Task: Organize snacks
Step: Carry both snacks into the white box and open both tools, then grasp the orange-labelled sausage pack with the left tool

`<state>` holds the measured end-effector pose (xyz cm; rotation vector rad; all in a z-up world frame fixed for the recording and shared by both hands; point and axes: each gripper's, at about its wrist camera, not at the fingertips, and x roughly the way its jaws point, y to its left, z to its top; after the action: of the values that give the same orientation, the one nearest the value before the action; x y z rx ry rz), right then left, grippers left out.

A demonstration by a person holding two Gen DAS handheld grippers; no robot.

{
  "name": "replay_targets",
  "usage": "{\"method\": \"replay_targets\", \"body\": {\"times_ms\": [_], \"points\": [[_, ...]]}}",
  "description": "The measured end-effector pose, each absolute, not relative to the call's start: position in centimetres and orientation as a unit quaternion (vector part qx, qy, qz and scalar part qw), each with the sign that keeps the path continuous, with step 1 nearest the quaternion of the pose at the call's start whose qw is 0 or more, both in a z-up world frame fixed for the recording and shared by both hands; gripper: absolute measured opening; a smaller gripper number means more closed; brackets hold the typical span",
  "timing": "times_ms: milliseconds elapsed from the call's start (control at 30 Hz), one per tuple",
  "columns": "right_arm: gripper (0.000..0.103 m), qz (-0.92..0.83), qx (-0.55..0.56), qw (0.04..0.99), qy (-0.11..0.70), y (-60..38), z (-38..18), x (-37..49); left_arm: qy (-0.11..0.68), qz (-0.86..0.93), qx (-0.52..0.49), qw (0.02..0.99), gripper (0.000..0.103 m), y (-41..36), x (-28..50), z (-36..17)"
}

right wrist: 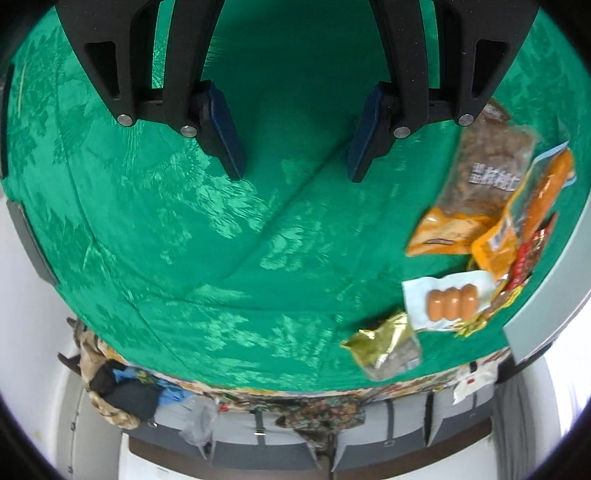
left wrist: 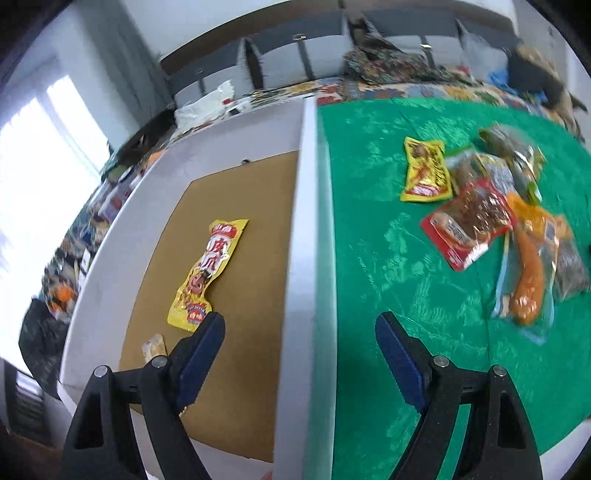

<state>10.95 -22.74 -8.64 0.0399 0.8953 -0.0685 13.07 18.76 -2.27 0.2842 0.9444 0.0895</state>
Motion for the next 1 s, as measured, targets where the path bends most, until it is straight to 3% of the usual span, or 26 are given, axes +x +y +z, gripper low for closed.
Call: {"method": "replay_targets", "body": {"times_ms": [100,200,367,633,1000], "points": [[0.063,-0.037,0.026,0.901,0.431,-23.0,-8.5,11.1,0.433,0.057,0.135,0.890,0.083,18.3,12.7,-1.0],[0.073,-0.030,0.015,0.899,0.436,-22.6,-8.6,11.2,0.384,0.111,0.146,0.905,0.085,17.0,11.6,1.0],[0.079,-0.033,0.015,0.897,0.440,-22.7,-8.7,11.4,0.327,0.098,0.096,0.935,0.101,13.9,9.2,3.6],[0.080,-0.035,0.013,0.897,0.440,-22.7,-8.8,11.5,0.438,-0.046,0.029,0.897,0.101,9.0,9.6,-1.5],[0.080,-0.036,0.013,0.897,0.441,-22.7,-8.9,11.5,0.467,-0.113,0.090,0.872,0.101,4.7,7.6,-3.7]]}}
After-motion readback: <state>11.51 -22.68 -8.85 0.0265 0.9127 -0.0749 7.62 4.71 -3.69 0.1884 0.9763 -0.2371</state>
